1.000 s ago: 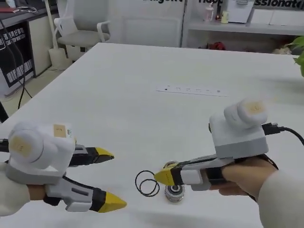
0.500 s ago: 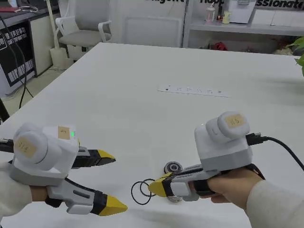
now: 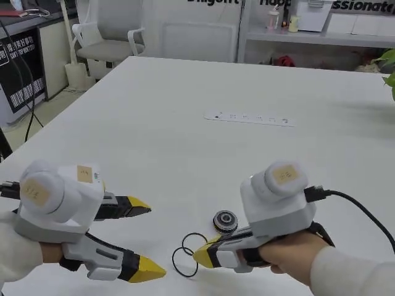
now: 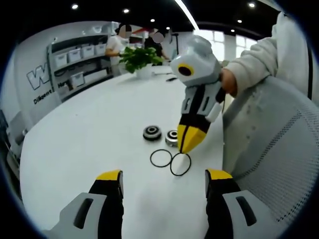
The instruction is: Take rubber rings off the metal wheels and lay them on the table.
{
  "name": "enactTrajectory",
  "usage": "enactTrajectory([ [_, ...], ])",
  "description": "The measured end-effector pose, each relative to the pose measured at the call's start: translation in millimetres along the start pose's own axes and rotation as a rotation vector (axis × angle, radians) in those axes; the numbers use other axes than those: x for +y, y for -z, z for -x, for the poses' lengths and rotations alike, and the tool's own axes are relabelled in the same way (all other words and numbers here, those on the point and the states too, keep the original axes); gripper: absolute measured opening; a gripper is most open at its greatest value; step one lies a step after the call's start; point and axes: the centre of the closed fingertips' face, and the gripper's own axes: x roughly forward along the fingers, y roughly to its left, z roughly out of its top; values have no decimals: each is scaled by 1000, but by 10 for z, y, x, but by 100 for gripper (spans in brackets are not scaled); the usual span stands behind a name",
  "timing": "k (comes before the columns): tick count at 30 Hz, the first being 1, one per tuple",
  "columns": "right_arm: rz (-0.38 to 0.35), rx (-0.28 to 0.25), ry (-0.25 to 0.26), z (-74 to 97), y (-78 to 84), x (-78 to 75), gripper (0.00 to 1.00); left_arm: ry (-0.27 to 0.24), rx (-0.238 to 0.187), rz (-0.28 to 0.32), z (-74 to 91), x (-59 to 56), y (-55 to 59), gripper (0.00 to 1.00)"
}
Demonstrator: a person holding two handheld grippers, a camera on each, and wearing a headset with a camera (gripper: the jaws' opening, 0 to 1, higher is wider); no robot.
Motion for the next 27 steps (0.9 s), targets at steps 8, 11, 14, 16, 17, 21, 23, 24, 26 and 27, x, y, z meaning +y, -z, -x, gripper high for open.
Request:
enactTrajectory([
  [8, 29, 31, 34, -27, 86, -71, 0, 5, -2, 4, -3, -11, -3, 68],
  [11, 35, 37, 36, -37, 100, -74, 0, 5, -2, 6, -1, -9, -1, 67],
  [14, 53, 48, 45, -46, 121, -87, 0, 5, 0, 6, 0, -10, 2, 67],
  [16, 66, 58, 57, -46, 138, -111, 0, 6, -1, 6, 1, -13, 3, 67],
  [17, 71, 61, 59, -45, 142, -118, 0, 6, 0, 5, 2, -13, 4, 67],
  [21, 72, 58, 67, -36, 136, -140, 2, 5, -1, 6, 3, -9, 4, 67],
  [23, 75, 58, 73, -31, 133, -156, 3, 5, -1, 6, 2, -9, 4, 67],
  [24, 77, 54, 74, -29, 126, -164, 3, 6, 0, 5, 2, -10, 5, 67],
  [26, 72, 50, 75, -21, 119, -164, 3, 6, 1, 4, 1, -11, 7, 67],
  [27, 72, 47, 76, -18, 113, -163, 3, 6, 1, 4, 1, -11, 7, 67],
])
